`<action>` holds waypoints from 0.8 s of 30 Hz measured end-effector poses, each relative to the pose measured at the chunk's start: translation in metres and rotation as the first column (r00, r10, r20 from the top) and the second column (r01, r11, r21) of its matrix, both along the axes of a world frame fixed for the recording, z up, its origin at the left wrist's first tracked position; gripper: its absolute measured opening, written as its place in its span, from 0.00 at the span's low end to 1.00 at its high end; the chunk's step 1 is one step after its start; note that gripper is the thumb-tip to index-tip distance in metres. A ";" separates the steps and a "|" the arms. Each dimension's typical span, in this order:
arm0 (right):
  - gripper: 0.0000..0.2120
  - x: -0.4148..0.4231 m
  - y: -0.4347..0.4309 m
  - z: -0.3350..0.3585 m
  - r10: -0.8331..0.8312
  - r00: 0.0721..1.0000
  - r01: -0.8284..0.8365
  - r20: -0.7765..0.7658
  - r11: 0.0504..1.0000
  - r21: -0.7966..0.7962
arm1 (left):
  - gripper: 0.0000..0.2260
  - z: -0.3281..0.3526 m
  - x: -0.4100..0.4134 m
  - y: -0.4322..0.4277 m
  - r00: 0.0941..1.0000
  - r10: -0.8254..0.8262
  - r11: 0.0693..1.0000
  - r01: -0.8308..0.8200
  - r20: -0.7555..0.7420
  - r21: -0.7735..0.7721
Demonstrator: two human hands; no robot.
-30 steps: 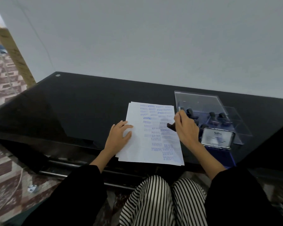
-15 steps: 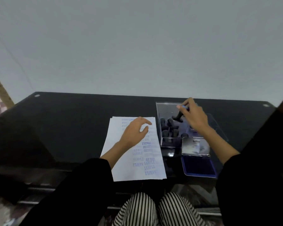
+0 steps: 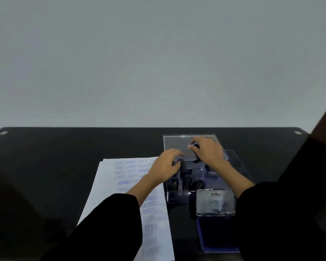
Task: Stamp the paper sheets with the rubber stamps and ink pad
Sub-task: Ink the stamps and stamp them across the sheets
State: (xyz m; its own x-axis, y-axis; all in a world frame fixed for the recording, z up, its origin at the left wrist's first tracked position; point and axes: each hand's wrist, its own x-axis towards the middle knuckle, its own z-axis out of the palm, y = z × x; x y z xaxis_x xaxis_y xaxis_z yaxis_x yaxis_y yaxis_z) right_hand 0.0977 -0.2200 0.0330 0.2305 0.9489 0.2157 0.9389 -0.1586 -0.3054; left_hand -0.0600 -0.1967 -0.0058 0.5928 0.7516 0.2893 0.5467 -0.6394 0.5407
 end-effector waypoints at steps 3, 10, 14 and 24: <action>0.13 -0.003 0.011 -0.006 0.006 0.999 -0.004 0.053 1.000 -0.025 | 0.16 -0.013 0.010 0.007 0.999 0.004 0.998 -0.001 -0.041 0.066; 0.14 -0.007 0.014 -0.023 -0.018 0.989 0.028 0.146 0.997 -0.067 | 0.16 -0.035 0.012 0.012 0.999 0.039 0.998 -0.040 0.029 0.048; 0.15 -0.011 0.013 -0.023 -0.079 0.989 0.080 0.129 0.997 -0.007 | 0.14 -0.037 0.010 0.011 0.997 0.026 0.999 -0.028 0.069 0.020; 0.10 -0.013 0.012 -0.036 -0.035 0.962 0.060 0.269 0.995 -0.084 | 0.15 -0.031 0.009 0.005 0.993 0.027 0.999 -0.030 0.113 0.017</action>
State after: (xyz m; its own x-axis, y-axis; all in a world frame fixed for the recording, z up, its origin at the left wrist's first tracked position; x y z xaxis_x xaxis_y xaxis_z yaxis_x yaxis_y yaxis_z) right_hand 0.0848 -0.2075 -0.0026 0.2217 0.9566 0.1889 0.9750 -0.2207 -0.0269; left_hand -0.0509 -0.1915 -0.0371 0.5342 0.7614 0.3672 0.5013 -0.6352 0.5876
